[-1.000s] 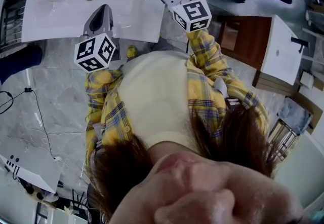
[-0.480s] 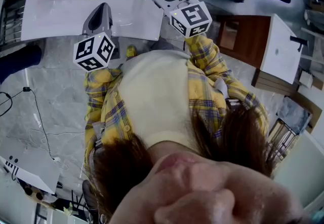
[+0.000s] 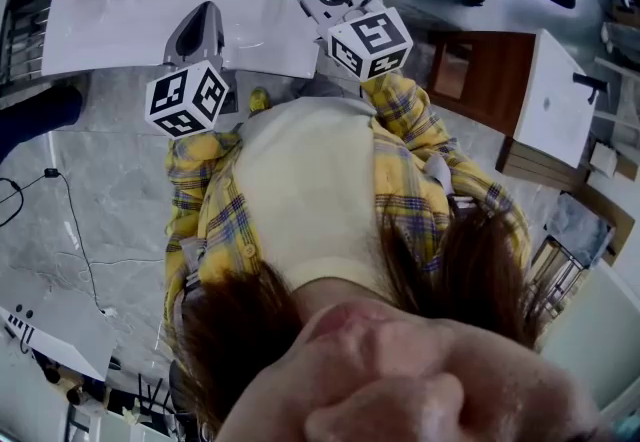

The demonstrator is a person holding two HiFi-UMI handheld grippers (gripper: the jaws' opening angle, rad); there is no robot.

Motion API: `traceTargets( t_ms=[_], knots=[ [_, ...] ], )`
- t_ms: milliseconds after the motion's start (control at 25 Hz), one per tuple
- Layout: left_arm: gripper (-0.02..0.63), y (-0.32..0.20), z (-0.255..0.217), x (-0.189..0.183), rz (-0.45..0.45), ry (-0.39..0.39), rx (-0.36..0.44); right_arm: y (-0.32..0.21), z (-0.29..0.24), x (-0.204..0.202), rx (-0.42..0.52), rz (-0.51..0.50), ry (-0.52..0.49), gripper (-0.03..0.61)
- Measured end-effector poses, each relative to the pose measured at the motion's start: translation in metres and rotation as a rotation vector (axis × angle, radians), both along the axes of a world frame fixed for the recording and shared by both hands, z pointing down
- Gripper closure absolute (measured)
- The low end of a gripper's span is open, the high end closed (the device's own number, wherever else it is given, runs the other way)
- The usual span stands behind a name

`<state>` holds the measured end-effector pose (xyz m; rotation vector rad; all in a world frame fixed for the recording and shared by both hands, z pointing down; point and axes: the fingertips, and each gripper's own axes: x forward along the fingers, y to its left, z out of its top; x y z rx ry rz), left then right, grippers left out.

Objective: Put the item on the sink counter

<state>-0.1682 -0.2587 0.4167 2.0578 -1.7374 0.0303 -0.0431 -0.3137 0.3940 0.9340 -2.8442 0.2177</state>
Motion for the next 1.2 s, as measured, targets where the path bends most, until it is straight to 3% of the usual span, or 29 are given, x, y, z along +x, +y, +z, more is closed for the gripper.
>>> traceTargets(
  t_ms=[360,1200],
  knots=[
    [0.607,0.0,0.002,0.0,0.004,0.003,-0.008,0.002,0.003,-0.003,-0.049,-0.008,-0.01,0.554],
    [0.607,-0.002,0.007,0.001,0.01,0.001,-0.022,0.021,0.034,-0.024,-0.172,-0.1,0.064,0.565]
  ],
)
